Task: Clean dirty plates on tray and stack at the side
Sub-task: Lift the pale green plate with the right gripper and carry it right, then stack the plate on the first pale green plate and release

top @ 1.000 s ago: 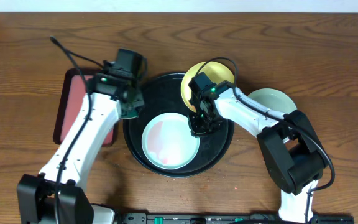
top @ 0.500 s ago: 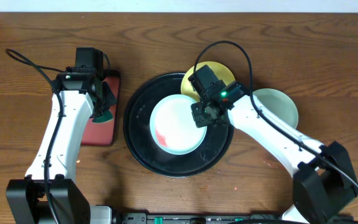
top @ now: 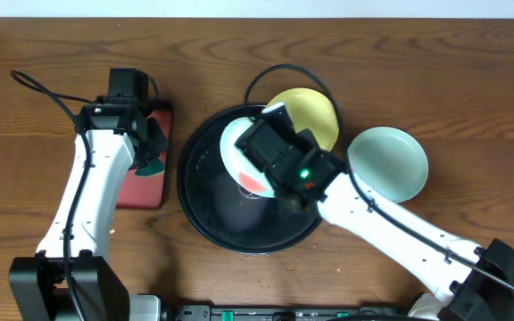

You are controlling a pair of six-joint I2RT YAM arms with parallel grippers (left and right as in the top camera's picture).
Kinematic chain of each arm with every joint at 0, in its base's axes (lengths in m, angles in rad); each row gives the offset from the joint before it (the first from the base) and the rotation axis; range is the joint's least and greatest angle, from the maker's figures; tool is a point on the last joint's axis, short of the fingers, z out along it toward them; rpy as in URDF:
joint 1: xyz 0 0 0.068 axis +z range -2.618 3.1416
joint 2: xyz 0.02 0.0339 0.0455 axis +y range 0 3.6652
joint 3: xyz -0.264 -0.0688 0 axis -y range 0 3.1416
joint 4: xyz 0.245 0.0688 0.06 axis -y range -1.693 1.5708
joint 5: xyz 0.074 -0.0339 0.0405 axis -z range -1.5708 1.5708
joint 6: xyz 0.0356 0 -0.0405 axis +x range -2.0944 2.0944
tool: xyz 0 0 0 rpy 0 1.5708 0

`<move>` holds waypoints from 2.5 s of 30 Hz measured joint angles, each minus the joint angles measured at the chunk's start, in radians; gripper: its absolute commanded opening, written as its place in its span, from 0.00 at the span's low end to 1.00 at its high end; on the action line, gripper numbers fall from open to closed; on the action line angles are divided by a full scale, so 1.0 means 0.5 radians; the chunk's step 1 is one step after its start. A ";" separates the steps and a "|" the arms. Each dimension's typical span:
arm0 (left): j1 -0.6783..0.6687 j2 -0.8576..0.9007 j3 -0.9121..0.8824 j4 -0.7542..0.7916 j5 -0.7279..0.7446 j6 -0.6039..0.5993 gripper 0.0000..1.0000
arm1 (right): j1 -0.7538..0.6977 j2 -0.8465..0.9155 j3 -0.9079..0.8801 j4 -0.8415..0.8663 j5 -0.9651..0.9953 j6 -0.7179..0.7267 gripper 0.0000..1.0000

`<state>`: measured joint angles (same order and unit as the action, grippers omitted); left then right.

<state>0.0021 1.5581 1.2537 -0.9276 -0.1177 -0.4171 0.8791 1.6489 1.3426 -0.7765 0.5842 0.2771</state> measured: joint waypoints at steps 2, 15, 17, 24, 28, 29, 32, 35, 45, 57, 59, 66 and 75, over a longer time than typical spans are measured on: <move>0.000 -0.001 0.000 0.000 0.008 0.000 0.08 | 0.071 -0.002 0.000 0.040 0.125 -0.043 0.01; 0.000 0.000 0.000 0.007 0.015 0.002 0.08 | 0.309 -0.002 0.000 0.270 0.852 -0.200 0.01; 0.000 -0.001 0.000 0.008 0.014 0.002 0.08 | 0.326 -0.002 0.000 0.332 0.977 -0.221 0.01; 0.000 0.000 0.000 0.008 0.015 0.005 0.08 | 0.339 -0.056 0.000 0.540 1.213 -0.373 0.01; 0.000 0.000 0.000 0.008 0.015 0.005 0.08 | 0.339 -0.130 0.000 0.581 1.253 -0.405 0.01; 0.000 0.000 0.000 0.008 0.015 0.005 0.08 | 0.339 -0.140 0.000 0.583 1.257 -0.408 0.01; 0.000 -0.001 0.000 0.008 0.015 0.005 0.07 | 0.338 -0.157 0.000 0.576 1.244 -0.417 0.01; 0.000 0.000 0.000 0.008 0.015 0.005 0.08 | 0.337 -0.157 0.000 0.543 1.180 -0.420 0.01; 0.000 0.000 0.000 0.018 0.014 0.005 0.08 | 0.246 -0.160 0.002 0.186 0.541 -0.173 0.01; 0.000 0.000 0.000 0.030 0.015 0.005 0.07 | -0.228 -0.160 0.002 0.035 -0.537 0.114 0.01; 0.000 0.000 0.000 0.030 0.015 0.005 0.08 | -0.327 -0.160 0.002 0.044 -0.735 0.122 0.01; 0.000 0.000 0.000 0.031 0.015 0.005 0.08 | -0.866 -0.211 -0.001 0.011 -1.356 0.143 0.01; 0.000 0.000 0.000 0.031 0.015 0.005 0.07 | -1.724 -0.276 -0.002 -0.266 -1.640 0.140 0.01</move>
<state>0.0021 1.5581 1.2537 -0.9123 -0.1101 -0.4149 0.0174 1.5108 1.3415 -0.9096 -0.2359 0.3473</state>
